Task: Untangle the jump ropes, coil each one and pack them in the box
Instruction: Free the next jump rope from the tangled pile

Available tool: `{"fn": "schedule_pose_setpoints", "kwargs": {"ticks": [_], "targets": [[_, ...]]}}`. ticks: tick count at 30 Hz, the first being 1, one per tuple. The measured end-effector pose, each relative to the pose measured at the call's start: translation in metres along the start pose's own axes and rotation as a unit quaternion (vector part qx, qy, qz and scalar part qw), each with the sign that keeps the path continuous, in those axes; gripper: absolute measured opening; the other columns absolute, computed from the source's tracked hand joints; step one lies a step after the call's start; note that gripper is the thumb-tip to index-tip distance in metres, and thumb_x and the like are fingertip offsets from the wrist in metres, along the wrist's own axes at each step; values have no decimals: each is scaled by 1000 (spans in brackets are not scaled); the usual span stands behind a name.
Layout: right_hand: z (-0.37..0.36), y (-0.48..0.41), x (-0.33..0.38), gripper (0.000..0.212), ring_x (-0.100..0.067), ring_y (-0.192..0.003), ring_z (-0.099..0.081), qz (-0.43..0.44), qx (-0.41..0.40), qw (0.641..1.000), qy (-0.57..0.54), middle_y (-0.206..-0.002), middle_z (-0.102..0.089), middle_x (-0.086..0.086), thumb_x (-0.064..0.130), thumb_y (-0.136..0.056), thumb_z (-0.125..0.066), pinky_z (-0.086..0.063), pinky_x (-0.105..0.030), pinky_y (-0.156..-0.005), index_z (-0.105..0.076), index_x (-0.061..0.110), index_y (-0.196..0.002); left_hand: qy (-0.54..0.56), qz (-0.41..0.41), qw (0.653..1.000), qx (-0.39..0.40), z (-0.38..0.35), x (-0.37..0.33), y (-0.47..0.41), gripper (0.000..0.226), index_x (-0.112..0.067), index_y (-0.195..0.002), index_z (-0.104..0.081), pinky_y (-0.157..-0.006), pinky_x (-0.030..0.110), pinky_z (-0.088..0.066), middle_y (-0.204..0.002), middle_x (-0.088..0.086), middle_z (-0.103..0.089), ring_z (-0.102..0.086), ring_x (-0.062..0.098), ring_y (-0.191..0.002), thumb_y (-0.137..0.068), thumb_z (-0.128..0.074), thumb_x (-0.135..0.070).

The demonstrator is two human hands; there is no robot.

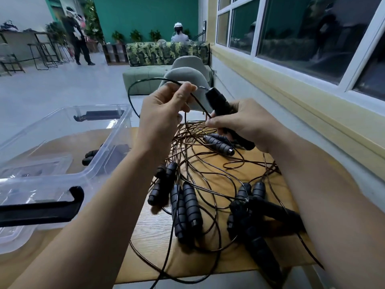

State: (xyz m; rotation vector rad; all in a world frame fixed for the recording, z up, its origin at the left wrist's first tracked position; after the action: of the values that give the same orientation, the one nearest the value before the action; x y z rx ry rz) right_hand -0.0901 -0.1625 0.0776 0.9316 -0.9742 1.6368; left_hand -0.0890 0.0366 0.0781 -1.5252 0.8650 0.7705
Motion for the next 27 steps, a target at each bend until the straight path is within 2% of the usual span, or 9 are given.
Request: {"fn": "schedule_pose_setpoints", "kwargs": {"ticks": [6, 8, 11, 14, 16, 18, 21, 25, 27], "targets": [[-2, 3, 8, 17, -16, -52, -53, 16, 4, 1000, 6, -64, -63, -5, 14, -91, -83, -44, -25, -52, -74, 0, -94, -6, 48, 999, -4, -4, 6, 7, 25, -13, -113, -74, -65, 26, -39, -86, -7, -73, -60, 9, -74, -105, -64, -34], [-1, 4, 16, 19, -20, -54, -51, 43, -7, 998, -38, -65, -61, -8, 14, -91, -82, -42, -31, -53, -73, -3, -92, -12, 65, 997, 26, -14, 11, 15, 24, -12, -113, -72, -64, 25, -41, -89, -4, -75, -65, 10, -76, -106, -61, -32], [3, 5, 29, 15, -19, -51, -51, 81, -28, 991, -100, -63, -59, -7, 12, -91, -80, -42, -29, -51, -70, 4, -83, -24, 90, 992, 90, -33, 20, 27, 20, -17, -106, -71, -64, 20, -46, -97, 4, -78, -71, 13, -83, -109, -54, -27], [5, 6, 37, 20, -20, -49, -47, 97, -21, 983, -157, -62, -56, -8, 10, -93, -78, -40, -31, -51, -65, 8, -78, -92, 79, 980, 156, -47, 27, 36, 18, -23, -104, -74, -71, 21, -48, -97, -5, -79, -74, 7, -90, -107, -57, -24], [6, 7, 39, 19, -21, -50, -46, 91, -14, 979, -182, -64, -55, -8, 11, -93, -78, -38, -33, -52, -64, 8, -81, -135, 66, 971, 186, -52, 30, 42, 16, -27, -101, -76, -71, 13, -48, -88, -14, -78, -70, -4, -85, -106, -62, -23], [8, 7, 39, 17, -21, -52, -46, 92, -11, 978, -188, -66, -56, -7, 12, -94, -78, -39, -33, -53, -64, 6, -86, -161, 51, 965, 200, -55, 31, 46, 14, -29, -97, -77, -72, 9, -47, -83, -16, -76, -69, -5, -82, -105, -65, -27], [12, 6, 35, 16, -21, -54, -47, 90, -10, 979, -183, -68, -58, -8, 14, -93, -79, -40, -34, -55, -68, 3, -96, -167, 38, 965, 196, -53, 30, 43, 17, -24, -104, -80, -74, 14, -51, -93, -10, -80, -73, 5, -91, -105, -64, -29], [16, 3, 19, 28, -20, -59, -52, 39, -9, 992, -119, -72, -61, -9, 15, -92, -82, -43, -30, -55, -72, -8, -106, -126, 21, 981, 147, -40, 23, 30, 19, -14, -106, -77, -69, 17, -48, -95, 0, -79, -72, 8, -85, -107, -61, -23], [15, 3, 8, 33, -17, -59, -53, 9, 6, 997, -83, -70, -63, -6, 17, -90, -84, -44, -26, -53, -73, -5, -112, -91, 16, 990, 110, -30, 17, 24, 19, -11, -105, -75, -66, 20, -47, -92, 2, -78, -69, 9, -82, -108, -60, -21]]}}
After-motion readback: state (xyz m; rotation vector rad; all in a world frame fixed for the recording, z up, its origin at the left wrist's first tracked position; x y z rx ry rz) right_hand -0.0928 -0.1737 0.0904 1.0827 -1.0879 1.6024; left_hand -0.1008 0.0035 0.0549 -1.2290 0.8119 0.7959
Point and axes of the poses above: each hand's wrist, its own y-axis away from the middle knuckle, its own z-axis out of the back of the hand, x = y × z, the point moved 4 cm from there along -y, towards the middle knuckle
